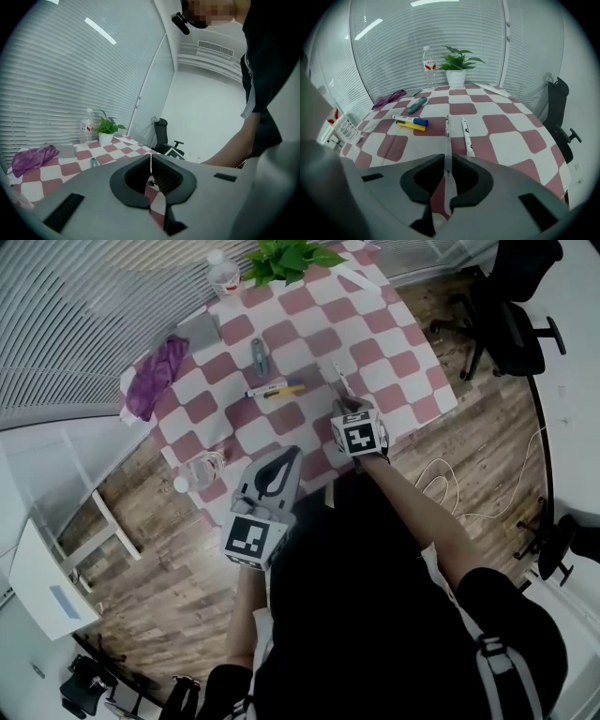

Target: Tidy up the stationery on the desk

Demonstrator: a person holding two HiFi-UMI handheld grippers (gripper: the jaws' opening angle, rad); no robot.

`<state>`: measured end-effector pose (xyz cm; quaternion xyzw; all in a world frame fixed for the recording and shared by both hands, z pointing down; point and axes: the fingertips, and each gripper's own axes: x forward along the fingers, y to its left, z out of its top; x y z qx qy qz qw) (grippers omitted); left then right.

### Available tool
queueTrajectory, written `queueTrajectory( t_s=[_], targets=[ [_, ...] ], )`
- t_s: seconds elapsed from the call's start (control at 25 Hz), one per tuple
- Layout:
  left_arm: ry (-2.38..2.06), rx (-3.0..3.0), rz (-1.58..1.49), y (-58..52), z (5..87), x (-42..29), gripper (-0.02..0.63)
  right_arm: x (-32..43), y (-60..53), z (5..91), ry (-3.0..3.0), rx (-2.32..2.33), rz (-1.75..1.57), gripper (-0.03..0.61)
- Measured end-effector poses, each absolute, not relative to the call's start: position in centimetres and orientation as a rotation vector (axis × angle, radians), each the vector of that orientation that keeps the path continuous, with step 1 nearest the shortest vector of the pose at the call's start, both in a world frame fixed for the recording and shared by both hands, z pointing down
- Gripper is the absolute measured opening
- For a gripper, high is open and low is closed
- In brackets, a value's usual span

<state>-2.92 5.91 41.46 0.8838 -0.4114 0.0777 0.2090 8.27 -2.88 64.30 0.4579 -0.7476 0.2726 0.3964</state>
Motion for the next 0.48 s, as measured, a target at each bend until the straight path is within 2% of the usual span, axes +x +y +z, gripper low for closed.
queueTrajectory(
  t_s=[0.48],
  targets=[
    [-1.137, 2.455, 0.234, 6.64, 41.64, -2.62, 0.032, 8.65, -2.89, 63.78, -1.889, 1.156, 0.619, 0.092]
  ],
)
